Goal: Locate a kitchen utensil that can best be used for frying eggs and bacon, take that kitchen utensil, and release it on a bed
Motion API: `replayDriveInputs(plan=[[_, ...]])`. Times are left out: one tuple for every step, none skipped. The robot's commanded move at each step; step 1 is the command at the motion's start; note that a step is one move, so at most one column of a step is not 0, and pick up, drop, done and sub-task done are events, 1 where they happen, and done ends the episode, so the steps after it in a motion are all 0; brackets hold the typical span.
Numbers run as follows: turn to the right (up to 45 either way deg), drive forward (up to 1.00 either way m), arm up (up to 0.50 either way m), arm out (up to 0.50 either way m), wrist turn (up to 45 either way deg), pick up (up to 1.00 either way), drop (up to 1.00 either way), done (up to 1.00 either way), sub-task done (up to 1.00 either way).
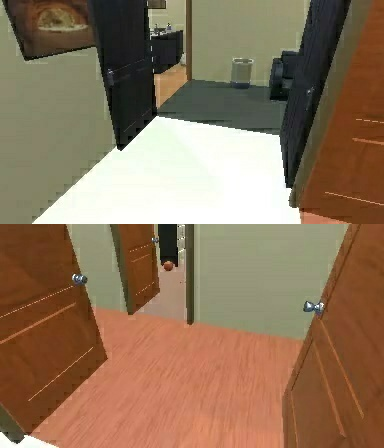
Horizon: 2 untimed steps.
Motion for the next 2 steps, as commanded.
replayDriveInputs(plan=[[0.0, 1.00, 0.00, 0.00, 0.0, 0.00, 0.00, 0.00, 0.00], [3.0, 0.00, 0.00, 0.00, 0.0, 0.00, 0.00, 0.00, 0.00]])
